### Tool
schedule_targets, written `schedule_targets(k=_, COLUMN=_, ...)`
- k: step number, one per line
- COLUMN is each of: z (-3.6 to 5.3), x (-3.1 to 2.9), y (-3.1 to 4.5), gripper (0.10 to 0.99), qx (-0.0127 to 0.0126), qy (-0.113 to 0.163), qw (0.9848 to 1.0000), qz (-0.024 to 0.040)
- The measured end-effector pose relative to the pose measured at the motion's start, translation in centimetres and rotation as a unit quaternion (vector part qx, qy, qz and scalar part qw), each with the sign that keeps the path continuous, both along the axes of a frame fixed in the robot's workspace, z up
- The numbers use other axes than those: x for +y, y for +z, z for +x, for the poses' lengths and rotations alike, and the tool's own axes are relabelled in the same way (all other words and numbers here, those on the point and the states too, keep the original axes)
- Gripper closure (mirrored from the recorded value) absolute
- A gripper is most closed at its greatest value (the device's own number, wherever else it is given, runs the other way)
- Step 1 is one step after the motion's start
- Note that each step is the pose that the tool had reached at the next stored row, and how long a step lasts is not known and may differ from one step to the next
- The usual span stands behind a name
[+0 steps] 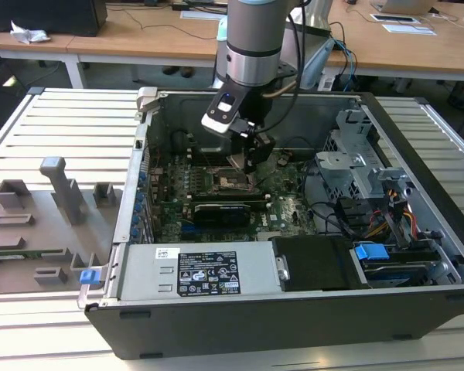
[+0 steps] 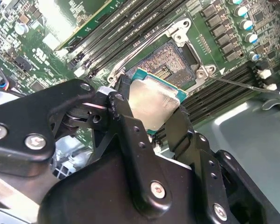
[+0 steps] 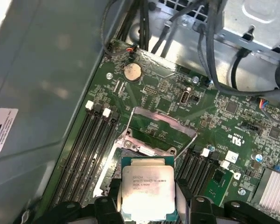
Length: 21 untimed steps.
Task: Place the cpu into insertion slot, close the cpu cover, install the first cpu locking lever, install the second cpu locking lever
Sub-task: 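Place the cpu into insertion slot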
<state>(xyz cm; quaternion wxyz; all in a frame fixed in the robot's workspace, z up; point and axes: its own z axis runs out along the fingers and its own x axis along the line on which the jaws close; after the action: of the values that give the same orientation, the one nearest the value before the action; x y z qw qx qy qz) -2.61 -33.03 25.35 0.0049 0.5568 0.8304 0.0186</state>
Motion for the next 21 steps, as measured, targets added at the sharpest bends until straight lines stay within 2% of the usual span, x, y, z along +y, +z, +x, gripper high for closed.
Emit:
schedule_targets(k=7, z=0.00, x=0.00, y=0.00, gripper=0.545, qx=0.0000, qy=-0.040, qw=0.9992, qz=-0.0011)
schedule_targets(k=10, z=0.00, x=0.00, y=0.00, gripper=0.545, qx=0.0000, qy=-0.060, qw=0.9982, qz=-0.0018)
schedule_targets(k=14, z=0.00, x=0.00, y=-0.01, gripper=0.545, qx=0.0000, qy=-0.075, qw=0.9972, qz=-0.0022)
schedule_targets(k=21, z=0.00, x=0.00, y=-0.01, gripper=0.545, qx=0.0000, qy=-0.108, qw=0.9941, qz=-0.0035)
